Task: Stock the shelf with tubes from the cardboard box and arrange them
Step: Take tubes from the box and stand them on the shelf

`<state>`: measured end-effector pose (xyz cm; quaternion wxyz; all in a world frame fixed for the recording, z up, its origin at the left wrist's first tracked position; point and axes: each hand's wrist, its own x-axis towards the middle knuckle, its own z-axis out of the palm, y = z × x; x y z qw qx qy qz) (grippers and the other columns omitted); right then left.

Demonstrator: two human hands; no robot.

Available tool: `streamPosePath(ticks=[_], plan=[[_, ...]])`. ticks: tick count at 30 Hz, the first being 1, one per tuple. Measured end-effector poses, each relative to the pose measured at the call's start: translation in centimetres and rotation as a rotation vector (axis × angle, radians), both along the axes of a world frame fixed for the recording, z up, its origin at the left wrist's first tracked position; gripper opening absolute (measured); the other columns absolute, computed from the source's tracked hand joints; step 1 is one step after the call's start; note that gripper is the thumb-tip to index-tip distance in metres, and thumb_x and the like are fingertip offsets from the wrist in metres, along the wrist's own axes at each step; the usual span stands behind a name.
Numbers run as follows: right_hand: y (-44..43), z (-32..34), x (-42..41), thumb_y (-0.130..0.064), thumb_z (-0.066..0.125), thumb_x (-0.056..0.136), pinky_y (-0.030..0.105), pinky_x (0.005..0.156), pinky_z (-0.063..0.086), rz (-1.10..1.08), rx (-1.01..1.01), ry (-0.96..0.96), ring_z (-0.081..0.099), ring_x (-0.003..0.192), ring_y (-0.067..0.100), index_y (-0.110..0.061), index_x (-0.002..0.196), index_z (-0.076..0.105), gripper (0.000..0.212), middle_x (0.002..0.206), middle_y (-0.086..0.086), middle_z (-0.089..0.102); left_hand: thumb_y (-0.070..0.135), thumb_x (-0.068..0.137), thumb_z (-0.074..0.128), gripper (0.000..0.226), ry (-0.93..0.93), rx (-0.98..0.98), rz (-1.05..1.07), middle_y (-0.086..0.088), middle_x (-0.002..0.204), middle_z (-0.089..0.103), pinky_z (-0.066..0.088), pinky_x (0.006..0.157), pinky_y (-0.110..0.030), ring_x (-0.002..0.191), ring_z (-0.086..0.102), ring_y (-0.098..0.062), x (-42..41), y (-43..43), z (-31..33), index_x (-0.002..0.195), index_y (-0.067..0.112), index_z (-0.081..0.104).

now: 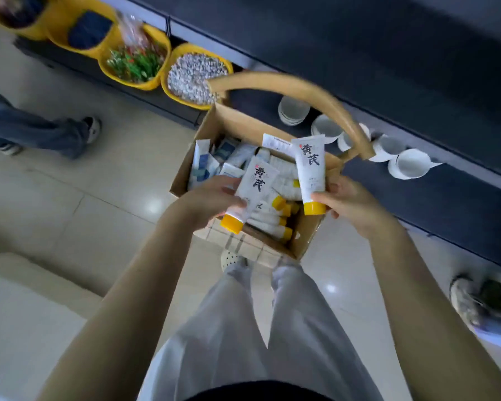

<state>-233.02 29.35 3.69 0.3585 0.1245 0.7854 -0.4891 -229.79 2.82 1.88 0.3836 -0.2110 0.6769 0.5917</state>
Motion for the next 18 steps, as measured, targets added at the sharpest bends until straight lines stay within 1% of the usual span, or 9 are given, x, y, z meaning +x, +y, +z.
streamPosePath(ticks=[2,4,5,7,9,10,12,15,18], plan=[[-0.1,3.7,2.1,0.002,0.058,0.088,0.008,0.045,0.040,-0.134,-0.111,0.058,0.059,0.057,-0.008,-0.018,0.100,0.055,0.023,0.090,-0.003,0.065,0.000,0.080,0.064,0.032,0.073,0.055,0.040,-0.011,0.109,0.067,0.048,0.086,-0.036,0.097,0.063,-0.024,0.8,0.6,3.4,0.109,0.014,0.063],[0.0,6.5,3.6,0.004,0.058,0.087,0.012,0.050,0.045,-0.245,-0.171,0.145,0.063,0.070,-0.003,-0.017,0.107,0.050,0.030,0.099,0.000,0.064,0.001,0.073,0.068,0.047,0.162,0.131,0.092,-0.012,0.117,0.064,0.047,0.099,-0.045,0.110,0.061,-0.027,1.2,1.4,6.2,0.118,0.010,0.058],[0.2,7.8,4.0,0.004,0.058,0.087,0.015,0.055,0.049,-0.295,-0.196,0.195,0.064,0.080,0.003,-0.019,0.109,0.048,0.033,0.105,0.001,0.064,0.001,0.071,0.069,0.051,0.210,0.166,0.114,-0.012,0.119,0.064,0.046,0.100,-0.047,0.111,0.060,-0.028,1.3,2.0,7.6,0.120,0.010,0.057],[1.1,10.3,4.4,0.004,0.058,0.085,0.027,0.068,0.056,-0.394,-0.248,0.293,0.064,0.095,0.013,-0.023,0.110,0.046,0.038,0.113,0.002,0.064,-0.006,0.073,0.069,0.052,0.292,0.213,0.164,-0.011,0.113,0.065,0.050,0.095,-0.042,0.105,0.063,-0.025,1.0,3.4,10.4,0.120,0.011,0.054],[2.4,13.0,4.4,0.002,0.057,0.082,0.039,0.079,0.055,-0.472,-0.316,0.382,0.064,0.105,0.023,-0.020,0.121,0.041,0.047,0.120,0.007,0.063,-0.012,0.078,0.064,0.053,0.366,0.275,0.160,-0.009,0.105,0.065,0.052,0.087,-0.035,0.097,0.064,-0.022,0.5,5.1,13.6,0.125,0.008,0.049],[3.2,14.5,4.3,0.002,0.056,0.082,0.040,0.079,0.054,-0.495,-0.334,0.420,0.063,0.107,0.025,-0.019,0.126,0.039,0.052,0.121,0.008,0.062,-0.012,0.080,0.062,0.052,0.405,0.291,0.142,-0.010,0.106,0.065,0.052,0.088,-0.036,0.097,0.064,-0.024,0.2,5.9,14.9,0.125,0.008,0.048],[5.2,17.3,4.0,0.007,0.054,0.086,0.036,0.076,0.052,-0.533,-0.337,0.507,0.062,0.107,0.024,-0.021,0.130,0.038,0.054,0.121,0.005,0.061,-0.010,0.080,0.063,0.048,0.468,0.289,0.100,-0.012,0.109,0.067,0.052,0.091,-0.042,0.103,0.064,-0.028,-0.7,7.6,17.5,0.120,0.014,0.049],[8.4,20.5,3.4,0.002,0.057,0.088,0.034,0.073,0.054,-0.569,-0.356,0.595,0.065,0.103,0.021,-0.029,0.120,0.046,0.046,0.115,0.002,0.065,-0.003,0.078,0.069,0.045,0.583,0.258,0.100,-0.008,0.108,0.069,0.050,0.094,-0.049,0.105,0.064,-0.028,-2.3,10.5,20.3,0.110,0.023,0.051],[12.0,22.4,2.5,-0.004,0.063,0.087,0.037,0.075,0.056,-0.585,-0.336,0.677,0.068,0.099,0.021,-0.028,0.114,0.048,0.039,0.109,0.001,0.069,0.000,0.077,0.072,0.045,0.701,0.239,0.147,-0.002,0.107,0.069,0.052,0.090,-0.045,0.103,0.064,-0.021,-3.6,14.2,22.1,0.108,0.025,0.051]])
